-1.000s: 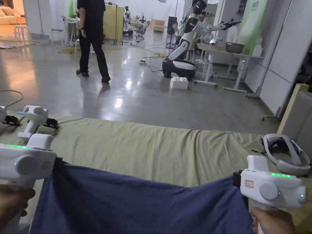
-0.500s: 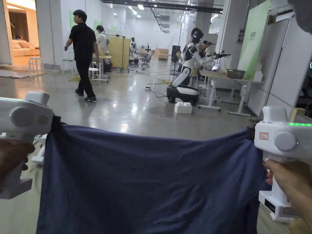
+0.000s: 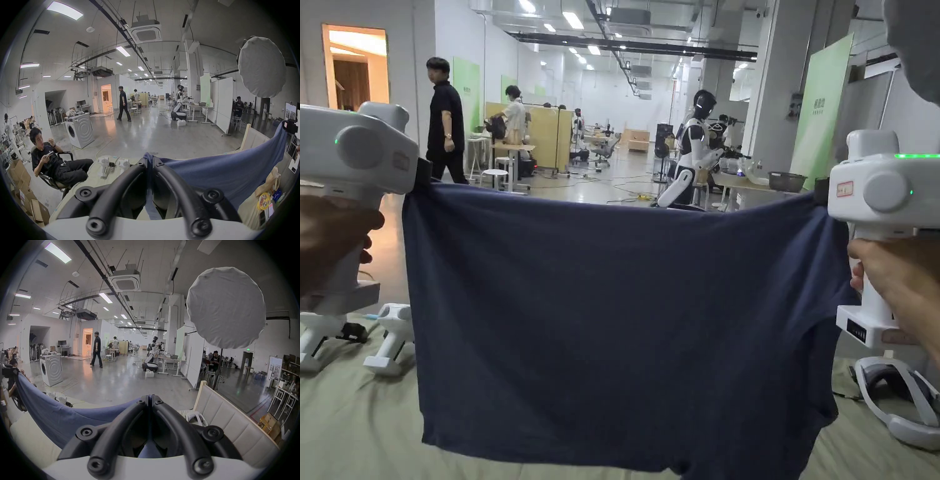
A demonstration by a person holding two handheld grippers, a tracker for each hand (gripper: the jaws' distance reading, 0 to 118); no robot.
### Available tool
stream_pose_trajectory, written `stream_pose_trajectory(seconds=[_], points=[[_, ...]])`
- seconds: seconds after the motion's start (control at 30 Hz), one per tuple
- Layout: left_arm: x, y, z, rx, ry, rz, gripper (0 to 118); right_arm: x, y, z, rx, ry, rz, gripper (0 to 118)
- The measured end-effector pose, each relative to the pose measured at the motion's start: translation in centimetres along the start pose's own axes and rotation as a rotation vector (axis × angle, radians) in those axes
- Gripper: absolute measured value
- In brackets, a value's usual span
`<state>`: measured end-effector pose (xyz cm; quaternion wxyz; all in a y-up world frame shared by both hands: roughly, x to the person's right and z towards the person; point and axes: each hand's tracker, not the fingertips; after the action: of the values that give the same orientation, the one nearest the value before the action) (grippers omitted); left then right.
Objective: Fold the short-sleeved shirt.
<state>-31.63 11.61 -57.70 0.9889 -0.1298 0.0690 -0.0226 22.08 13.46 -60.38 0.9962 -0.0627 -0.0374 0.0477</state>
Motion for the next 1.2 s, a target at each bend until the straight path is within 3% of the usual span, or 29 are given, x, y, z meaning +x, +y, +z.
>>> stream_pose_trajectory(seconds=[0.3, 0.67, 0.87, 1.2], points=[[0.2, -1.8, -1.8, 0.006, 0.024, 0.009, 7, -0.7, -1.6, -0.8, 0.013, -0.010, 0.033, 5], [1.0, -16.4, -3.3, -0.130, 0.004, 0.023, 7, -1.8, -14.2, -0.3, -0.139, 0.029, 0.008, 5], [0.2, -22.0, 0.7, -0.144, -0.037, 0.088, 7, -2.0, -19.6, 3.7, -0.174, 0.033, 0.074, 5], [-1.5, -26.8, 11.9, -0.106, -0.069, 0.052, 7, -0.6, -26.0, 16.8, -0.189, 0.070, 0.056, 5]])
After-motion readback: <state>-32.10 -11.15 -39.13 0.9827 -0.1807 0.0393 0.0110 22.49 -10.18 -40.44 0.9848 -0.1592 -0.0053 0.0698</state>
